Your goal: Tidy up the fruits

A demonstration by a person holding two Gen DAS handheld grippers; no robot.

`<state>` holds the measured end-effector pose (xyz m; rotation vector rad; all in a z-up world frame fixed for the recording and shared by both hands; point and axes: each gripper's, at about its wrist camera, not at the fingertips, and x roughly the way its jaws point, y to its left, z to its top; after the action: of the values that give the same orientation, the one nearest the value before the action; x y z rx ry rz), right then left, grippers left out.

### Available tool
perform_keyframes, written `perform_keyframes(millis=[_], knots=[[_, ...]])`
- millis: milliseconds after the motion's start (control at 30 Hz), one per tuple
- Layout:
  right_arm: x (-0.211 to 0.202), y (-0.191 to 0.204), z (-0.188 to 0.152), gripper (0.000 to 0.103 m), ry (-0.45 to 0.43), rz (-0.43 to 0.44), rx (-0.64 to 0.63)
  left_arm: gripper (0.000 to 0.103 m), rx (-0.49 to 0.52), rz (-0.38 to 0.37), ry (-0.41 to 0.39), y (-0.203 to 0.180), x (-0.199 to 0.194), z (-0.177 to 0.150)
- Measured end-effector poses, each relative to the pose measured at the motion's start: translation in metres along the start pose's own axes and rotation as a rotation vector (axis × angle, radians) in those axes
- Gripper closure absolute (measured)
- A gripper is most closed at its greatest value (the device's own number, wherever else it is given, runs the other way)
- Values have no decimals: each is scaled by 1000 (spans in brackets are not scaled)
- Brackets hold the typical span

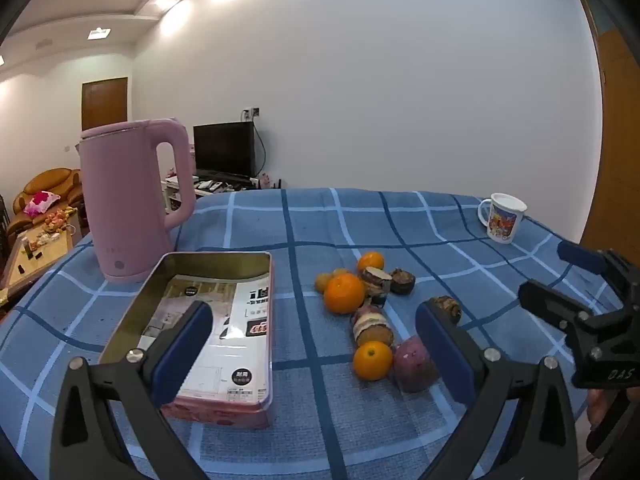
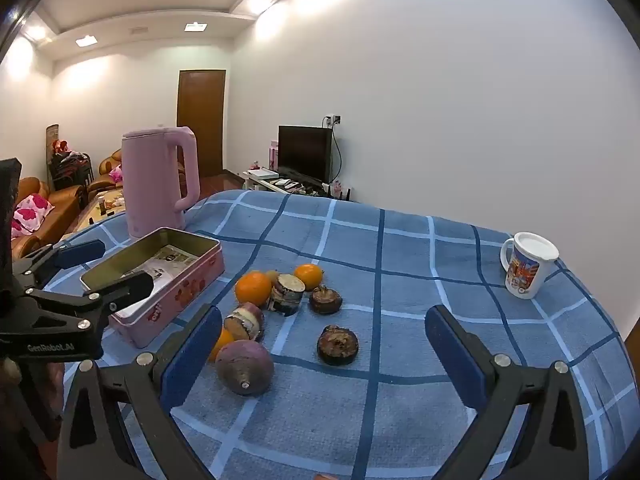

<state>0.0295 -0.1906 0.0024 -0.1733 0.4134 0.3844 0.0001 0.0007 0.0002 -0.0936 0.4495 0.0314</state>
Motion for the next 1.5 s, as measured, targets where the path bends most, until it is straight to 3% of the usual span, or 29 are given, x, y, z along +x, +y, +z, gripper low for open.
perform_keyframes(millis=[433,1500], knots=[[-9,-8,-6,1,1,11,59,0,52,21,13,-4,5,-10],[-9,-5,-11,1,4,20,67,0,49,33,22,1,9,-11]])
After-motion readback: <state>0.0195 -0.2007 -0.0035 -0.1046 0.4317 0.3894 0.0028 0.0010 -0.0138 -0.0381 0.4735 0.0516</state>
